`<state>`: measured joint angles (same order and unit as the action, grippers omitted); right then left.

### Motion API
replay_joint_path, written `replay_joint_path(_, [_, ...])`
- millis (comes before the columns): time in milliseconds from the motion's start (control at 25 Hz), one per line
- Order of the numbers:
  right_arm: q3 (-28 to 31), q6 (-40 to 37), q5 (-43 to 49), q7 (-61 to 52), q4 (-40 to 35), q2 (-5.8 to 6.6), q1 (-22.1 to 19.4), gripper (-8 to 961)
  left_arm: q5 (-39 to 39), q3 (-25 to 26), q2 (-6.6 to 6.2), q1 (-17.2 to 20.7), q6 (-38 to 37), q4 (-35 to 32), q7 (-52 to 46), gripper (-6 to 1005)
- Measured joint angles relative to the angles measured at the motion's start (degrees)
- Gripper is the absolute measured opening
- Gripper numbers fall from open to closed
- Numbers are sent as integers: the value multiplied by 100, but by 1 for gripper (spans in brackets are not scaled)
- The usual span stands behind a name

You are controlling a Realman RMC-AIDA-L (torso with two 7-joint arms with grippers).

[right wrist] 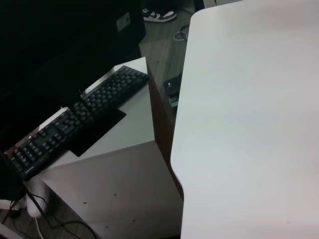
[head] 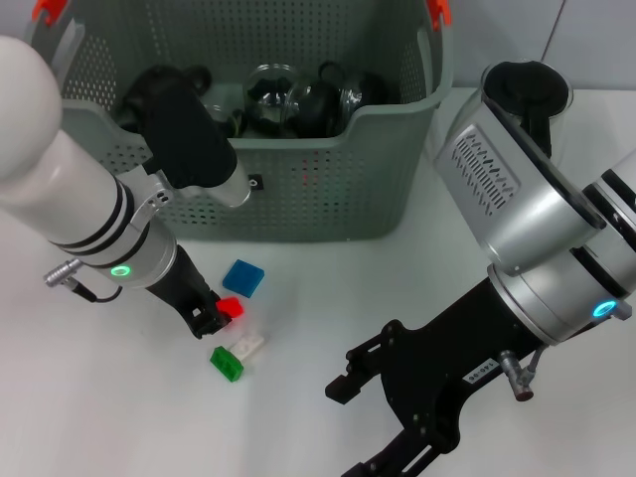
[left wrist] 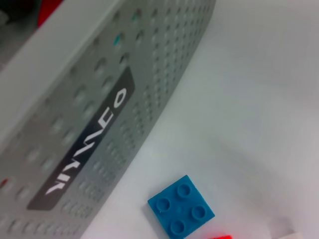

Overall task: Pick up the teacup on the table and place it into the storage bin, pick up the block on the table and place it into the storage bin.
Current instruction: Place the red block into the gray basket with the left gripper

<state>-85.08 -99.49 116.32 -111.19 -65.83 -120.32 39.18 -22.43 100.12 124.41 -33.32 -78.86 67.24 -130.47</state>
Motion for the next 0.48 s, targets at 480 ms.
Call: replay_joint_path(480, [25, 0, -5, 59, 10, 0, -25, 883, -52, -13, 1, 76, -337, 330, -42, 200])
